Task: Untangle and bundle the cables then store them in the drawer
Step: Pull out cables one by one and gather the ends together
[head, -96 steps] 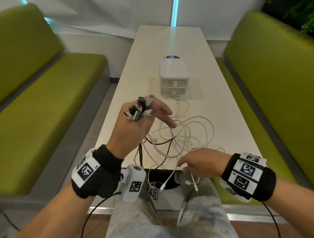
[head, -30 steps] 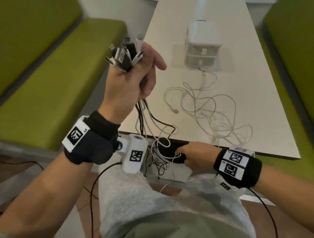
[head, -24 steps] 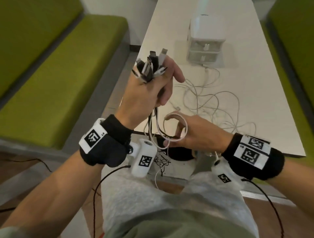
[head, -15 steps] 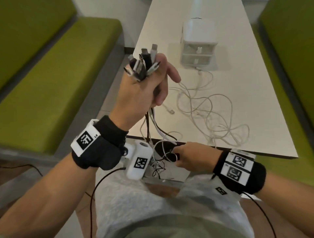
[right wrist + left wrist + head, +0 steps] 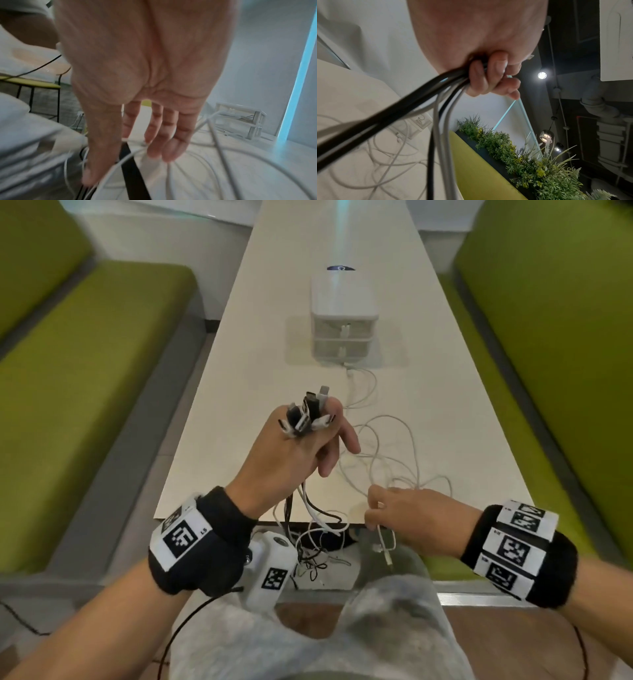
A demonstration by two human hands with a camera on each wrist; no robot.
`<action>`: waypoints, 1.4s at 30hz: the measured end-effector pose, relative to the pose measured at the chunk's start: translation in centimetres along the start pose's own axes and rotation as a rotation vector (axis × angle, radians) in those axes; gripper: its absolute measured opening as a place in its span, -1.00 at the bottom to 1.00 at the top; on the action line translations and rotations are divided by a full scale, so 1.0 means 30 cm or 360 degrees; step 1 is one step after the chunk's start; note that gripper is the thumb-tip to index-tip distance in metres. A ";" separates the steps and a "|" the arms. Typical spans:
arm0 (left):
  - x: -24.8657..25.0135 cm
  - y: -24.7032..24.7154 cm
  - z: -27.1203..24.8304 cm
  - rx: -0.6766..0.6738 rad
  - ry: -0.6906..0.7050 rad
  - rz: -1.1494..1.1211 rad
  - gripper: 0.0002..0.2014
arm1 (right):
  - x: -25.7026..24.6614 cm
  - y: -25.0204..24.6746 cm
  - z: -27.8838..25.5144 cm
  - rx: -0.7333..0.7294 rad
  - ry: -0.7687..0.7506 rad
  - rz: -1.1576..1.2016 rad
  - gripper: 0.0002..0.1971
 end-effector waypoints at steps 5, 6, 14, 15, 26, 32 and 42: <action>-0.025 0.007 0.039 -0.0006 -0.0012 0.0063 -0.64 | 0.008 -0.031 0.013 0.0261 -0.0095 0.0056 -0.86; -0.028 0.006 0.043 -0.0005 -0.0002 0.0071 -0.64 | 0.030 -0.042 0.015 0.0307 -0.0105 0.0176 -0.88; -0.082 -0.013 0.065 0.0021 -0.0017 0.0063 -0.73 | 0.296 -0.110 0.076 0.0656 0.0123 0.0851 -0.86; -0.086 -0.016 0.069 0.0026 -0.0016 0.0048 -0.73 | 0.320 -0.129 0.081 0.0724 0.0156 0.0910 -0.84; -0.153 -0.115 0.125 0.0295 -0.0080 0.0303 -0.76 | 0.480 -0.356 0.089 0.1377 0.0441 0.1138 -0.80; -0.126 -0.158 0.142 0.0482 0.0141 0.0435 -0.51 | 0.395 -0.479 0.042 0.1551 0.0307 0.0861 -0.90; -0.089 -0.149 0.234 0.0533 0.0250 0.0703 -0.60 | 0.265 -0.571 -0.011 0.1809 -0.0145 0.0816 -0.80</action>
Point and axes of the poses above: each hand's wrist, its own z-axis towards the middle knuckle, its own y-axis out of the palm, x = y × z, the point moved 10 cm from there along z, towards the middle knuckle, and after that the axes turned 12 degrees about -x, right-handed, at the moved point
